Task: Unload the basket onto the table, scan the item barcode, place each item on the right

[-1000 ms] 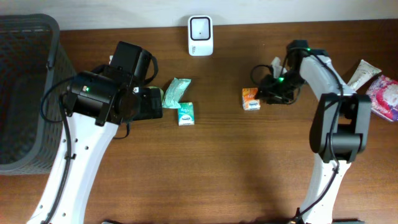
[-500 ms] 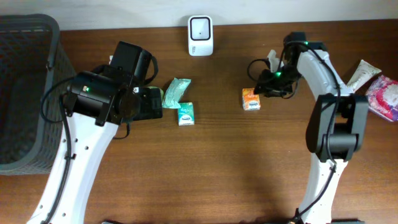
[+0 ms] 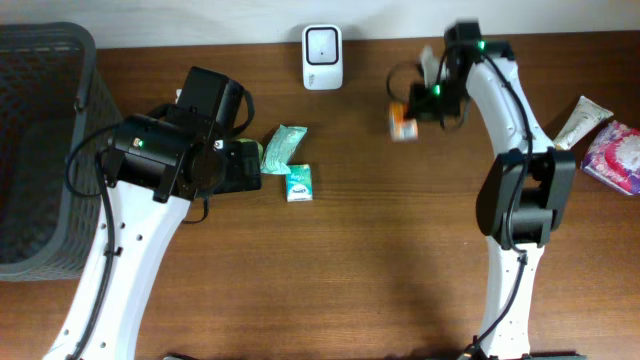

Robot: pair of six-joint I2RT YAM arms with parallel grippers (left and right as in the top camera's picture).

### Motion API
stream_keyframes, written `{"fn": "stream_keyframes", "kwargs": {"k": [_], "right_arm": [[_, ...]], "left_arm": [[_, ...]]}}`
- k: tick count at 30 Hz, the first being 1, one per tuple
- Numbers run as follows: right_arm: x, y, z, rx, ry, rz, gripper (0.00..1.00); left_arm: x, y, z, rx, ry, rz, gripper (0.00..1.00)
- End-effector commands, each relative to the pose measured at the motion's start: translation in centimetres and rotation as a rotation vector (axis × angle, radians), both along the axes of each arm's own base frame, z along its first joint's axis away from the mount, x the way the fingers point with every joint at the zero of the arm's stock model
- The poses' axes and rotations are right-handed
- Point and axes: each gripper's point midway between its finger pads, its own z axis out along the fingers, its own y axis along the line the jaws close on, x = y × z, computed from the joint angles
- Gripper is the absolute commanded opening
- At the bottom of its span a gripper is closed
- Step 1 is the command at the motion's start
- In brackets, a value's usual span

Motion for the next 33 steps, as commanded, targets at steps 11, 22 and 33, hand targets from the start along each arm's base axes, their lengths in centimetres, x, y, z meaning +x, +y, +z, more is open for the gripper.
{"fn": "stream_keyframes", "kwargs": {"k": [11,22,33], "right_arm": [[11.7,14.3,12.4,-0.804,-0.948,0.406,0.04],[13.0,1.5,14.9,-0.563,-0.812,-0.246,0.04],[-1.8,-32.3,6.4,-0.698,-0.083,-0.770,0.04]], "left_arm": [[0.0,0.2,0.1,0.010,-0.004,0.003,0.99],[0.0,0.2,0.1,0.010,-0.004,0.003,0.99],[0.0,0.2,0.1,0.010,-0.004,0.003,0.99]]}}
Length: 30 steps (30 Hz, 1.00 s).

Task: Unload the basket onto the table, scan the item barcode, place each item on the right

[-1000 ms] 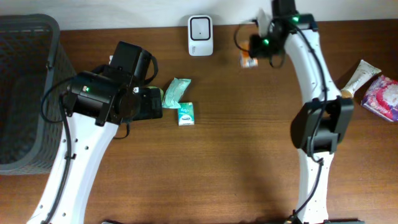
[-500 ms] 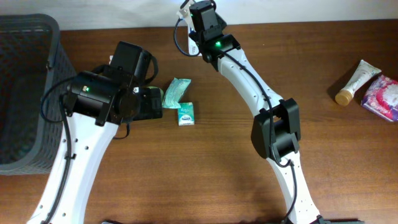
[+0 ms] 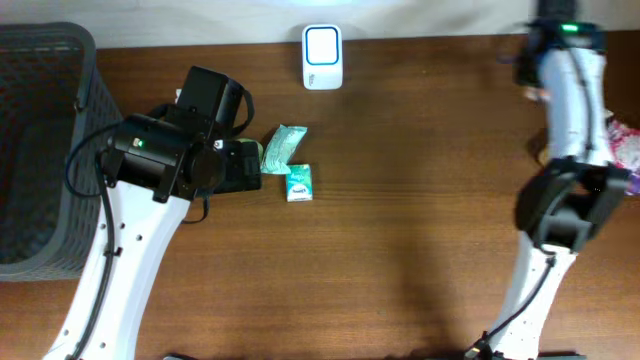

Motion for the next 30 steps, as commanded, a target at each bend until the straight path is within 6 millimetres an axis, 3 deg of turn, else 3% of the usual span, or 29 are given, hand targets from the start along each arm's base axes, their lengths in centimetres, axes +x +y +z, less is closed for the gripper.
{"fn": "stream_keyframes", "kwargs": {"k": [1,5,8,10,11,12,16,20,24,30], "right_arm": [[-3.9,-6.1,0.3,0.081,-0.033,-0.203,0.04],[-5.4,-8.6,-0.7,0.322,-0.120,-0.246,0.04],[-6.6,-10.2,-0.8,0.307,-0.111,-0.281,0.10],[-7.2,-10.9,-0.7,0.264,-0.089,-0.305,0.30],[-7.3,-10.9,-0.8,0.264,-0.087,-0.305,0.70],[-7.3,-10.7,-0.8,0.268,-0.083,-0.304,0.99],[-7.3,-9.5,-1.2,0.324,-0.073,-0.285,0.99],[-4.1,-3.3,-0.8,0.599,-0.145,-0.078,0.99],[-0.8,7.8,1.8,0.898,-0.212,0.322,0.99],[-1.5,20.4,1.3,0.942,-0.035,0.584,0.99]], "left_arm": [[0.0,0.2,0.1,0.010,-0.004,0.003,0.99],[0.0,0.2,0.1,0.010,-0.003,0.003,0.99],[0.0,0.2,0.1,0.010,-0.004,0.003,0.99],[0.0,0.2,0.1,0.010,-0.004,0.003,0.99],[0.0,0.2,0.1,0.010,-0.003,0.003,0.99],[0.0,0.2,0.1,0.010,-0.004,0.003,0.99],[0.0,0.2,0.1,0.010,-0.004,0.003,0.99],[0.0,0.2,0.1,0.010,-0.003,0.003,0.99],[0.0,0.2,0.1,0.010,-0.004,0.003,0.99],[0.0,0.2,0.1,0.010,-0.004,0.003,0.99]]}}
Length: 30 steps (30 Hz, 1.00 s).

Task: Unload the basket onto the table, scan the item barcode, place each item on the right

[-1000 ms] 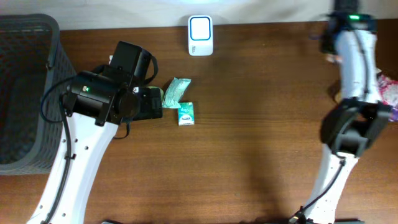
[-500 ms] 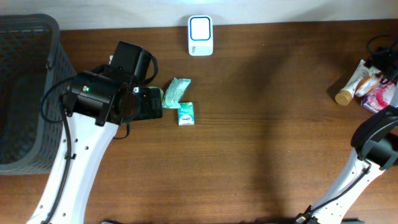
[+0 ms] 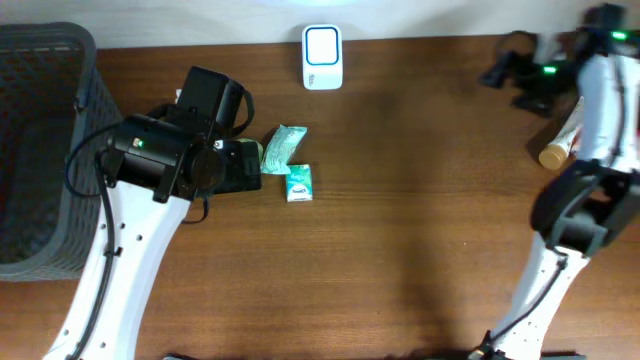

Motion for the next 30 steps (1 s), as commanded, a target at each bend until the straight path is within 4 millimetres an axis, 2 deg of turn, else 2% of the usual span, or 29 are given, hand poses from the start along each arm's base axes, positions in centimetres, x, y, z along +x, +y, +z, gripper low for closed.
{"fn": "stream_keyframes", "kwargs": {"k": [1,3,5,9,14,17,18,22,27,30], "right_arm": [[-0.9,9.3,1.1,0.019,-0.036,0.268,0.99],[-1.6,12.2,0.3,-0.047,0.002,0.332,0.99],[-2.7,16.0,-0.7,-0.143,0.039,0.421,0.99],[-5.2,23.5,-2.7,-0.164,0.068,0.574,0.99],[-8.3,29.4,-7.9,-0.132,0.178,0.556,0.99],[-10.8,33.4,-9.9,0.003,0.195,0.627,0.99],[-11.7,34.7,-10.5,0.052,0.195,0.655,0.93],[-12.6,36.0,-11.7,0.079,0.233,0.615,0.79],[-12.7,36.3,-12.9,0.082,0.296,0.498,0.56],[-12.7,35.5,-14.0,0.039,0.321,0.451,0.36]], "left_arm": [[0.0,0.2,0.1,0.010,-0.004,0.003,0.99],[0.0,0.2,0.1,0.010,-0.003,0.003,0.99],[0.0,0.2,0.1,0.010,-0.003,0.003,0.99],[0.0,0.2,0.1,0.010,-0.003,0.003,0.99],[0.0,0.2,0.1,0.010,-0.004,0.003,0.99],[0.0,0.2,0.1,0.010,-0.004,0.003,0.99],[0.0,0.2,0.1,0.010,-0.004,0.003,0.99],[0.0,0.2,0.1,0.010,-0.003,0.003,0.99],[0.0,0.2,0.1,0.010,-0.004,0.003,0.99],[0.0,0.2,0.1,0.010,-0.003,0.003,0.99]]}}
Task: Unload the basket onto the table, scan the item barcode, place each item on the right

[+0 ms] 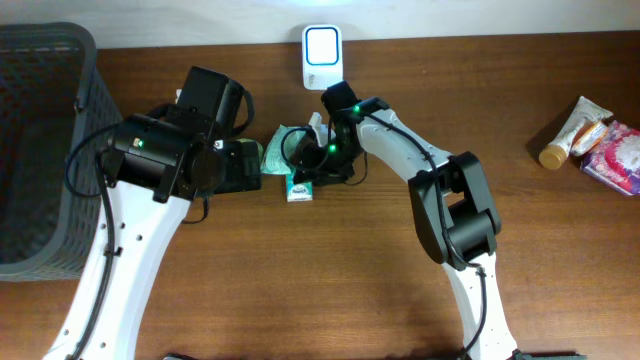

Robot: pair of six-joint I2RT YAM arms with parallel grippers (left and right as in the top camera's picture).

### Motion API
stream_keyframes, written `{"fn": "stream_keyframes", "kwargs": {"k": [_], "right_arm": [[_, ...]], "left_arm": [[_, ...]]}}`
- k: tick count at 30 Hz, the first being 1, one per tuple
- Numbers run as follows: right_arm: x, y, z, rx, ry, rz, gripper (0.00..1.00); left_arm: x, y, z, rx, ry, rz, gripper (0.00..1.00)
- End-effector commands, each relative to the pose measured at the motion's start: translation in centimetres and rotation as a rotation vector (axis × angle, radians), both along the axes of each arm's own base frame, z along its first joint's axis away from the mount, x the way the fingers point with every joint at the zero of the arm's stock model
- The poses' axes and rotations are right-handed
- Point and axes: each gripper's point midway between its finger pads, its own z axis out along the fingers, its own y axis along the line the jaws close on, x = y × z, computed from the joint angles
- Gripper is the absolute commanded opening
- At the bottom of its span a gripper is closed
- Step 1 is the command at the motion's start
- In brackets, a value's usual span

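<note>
The white scanner [322, 45] stands at the table's far edge. Before it lie a green packet [279, 146] and a small green-and-white box [299, 191]. My right gripper [304, 175] has reached across to the left and hangs right over the box's far end, next to the packet. Its dark fingers hide how they stand. My left gripper [246, 166] rests just left of the green packet, its fingers hidden under the wrist.
A dark grey basket [40, 60] fills the left side. At the far right lie a tan-capped bottle [556, 150], a white tube [585, 113] and a pink packet [615, 155].
My right arm has moved from the far right corner to the middle left, its gripper now over the small box. The bottle stays at the right. The left arm is unchanged.
My right gripper first held an orange-and-white item near the scanner. Then the arm was at the far right edge. After that the tan-capped bottle lay beside the tube and the gripper stood apart from it. Now the gripper is over the small box.
</note>
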Motion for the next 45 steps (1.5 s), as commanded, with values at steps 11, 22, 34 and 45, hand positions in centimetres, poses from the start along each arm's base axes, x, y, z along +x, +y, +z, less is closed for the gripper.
{"fn": "stream_keyframes", "kwargs": {"k": [11,22,34,45], "right_arm": [[-0.9,1.5,5.9,0.386,0.127,0.035,0.04],[-2.9,-2.9,5.0,0.326,0.077,0.177,0.04],[13.7,-15.8,15.7,-0.780,-0.673,-0.074,0.04],[23.2,-11.0,19.1,-0.823,-1.182,-0.074,0.04]], "left_arm": [[0.0,0.2,0.1,0.010,-0.004,0.003,0.99],[0.0,0.2,0.1,0.010,-0.004,0.003,0.99],[0.0,0.2,0.1,0.010,-0.004,0.003,0.99],[0.0,0.2,0.1,0.010,-0.004,0.003,0.99]]}}
